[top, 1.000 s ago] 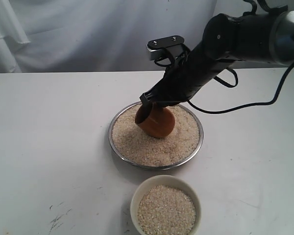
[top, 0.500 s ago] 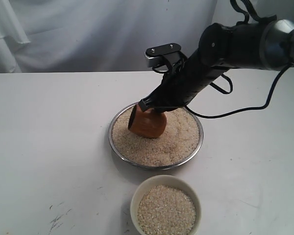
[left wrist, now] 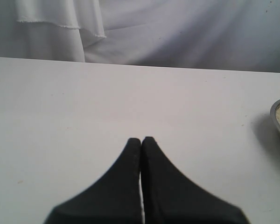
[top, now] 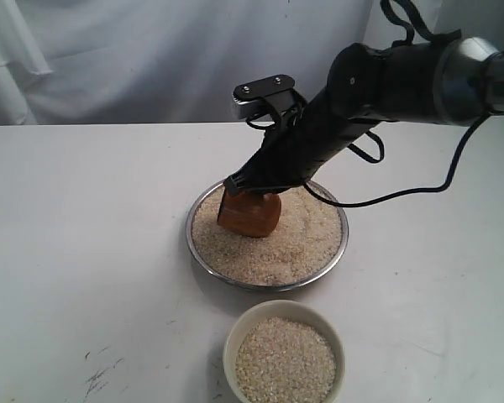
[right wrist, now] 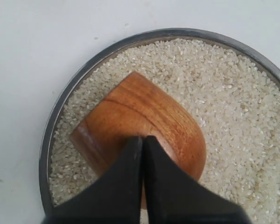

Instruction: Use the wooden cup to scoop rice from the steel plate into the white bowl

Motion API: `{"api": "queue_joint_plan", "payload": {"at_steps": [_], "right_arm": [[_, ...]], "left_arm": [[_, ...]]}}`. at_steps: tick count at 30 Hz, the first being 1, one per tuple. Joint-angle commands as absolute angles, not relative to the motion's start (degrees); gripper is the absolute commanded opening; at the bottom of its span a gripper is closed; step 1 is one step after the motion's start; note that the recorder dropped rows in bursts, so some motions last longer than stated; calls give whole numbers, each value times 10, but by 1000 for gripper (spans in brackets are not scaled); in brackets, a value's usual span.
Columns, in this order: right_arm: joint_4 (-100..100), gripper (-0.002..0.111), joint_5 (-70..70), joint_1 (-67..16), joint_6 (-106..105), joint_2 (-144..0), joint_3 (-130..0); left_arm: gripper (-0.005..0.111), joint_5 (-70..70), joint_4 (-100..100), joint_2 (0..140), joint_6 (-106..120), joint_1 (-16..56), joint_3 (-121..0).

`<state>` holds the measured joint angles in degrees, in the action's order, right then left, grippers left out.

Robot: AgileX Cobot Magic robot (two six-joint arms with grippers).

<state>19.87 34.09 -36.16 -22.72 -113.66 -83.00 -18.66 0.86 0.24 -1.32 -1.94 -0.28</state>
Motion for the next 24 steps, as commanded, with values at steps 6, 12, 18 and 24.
{"api": "queue_joint_plan", "payload": {"at_steps": [6, 12, 18, 24], "right_arm": [[204, 0, 326, -373, -251, -1137, -833], [206, 0, 324, -382, -278, -1147, -833], [188, 0, 322, -381, -301, -1130, -833], [124, 0, 333, -357, -307, -1088, -833]], "left_arm": [[0, -183, 8, 0, -13, -18, 0], [0, -183, 8, 0, -13, -18, 0], [0, -183, 8, 0, -13, -18, 0], [0, -183, 8, 0, -13, -18, 0]]}}
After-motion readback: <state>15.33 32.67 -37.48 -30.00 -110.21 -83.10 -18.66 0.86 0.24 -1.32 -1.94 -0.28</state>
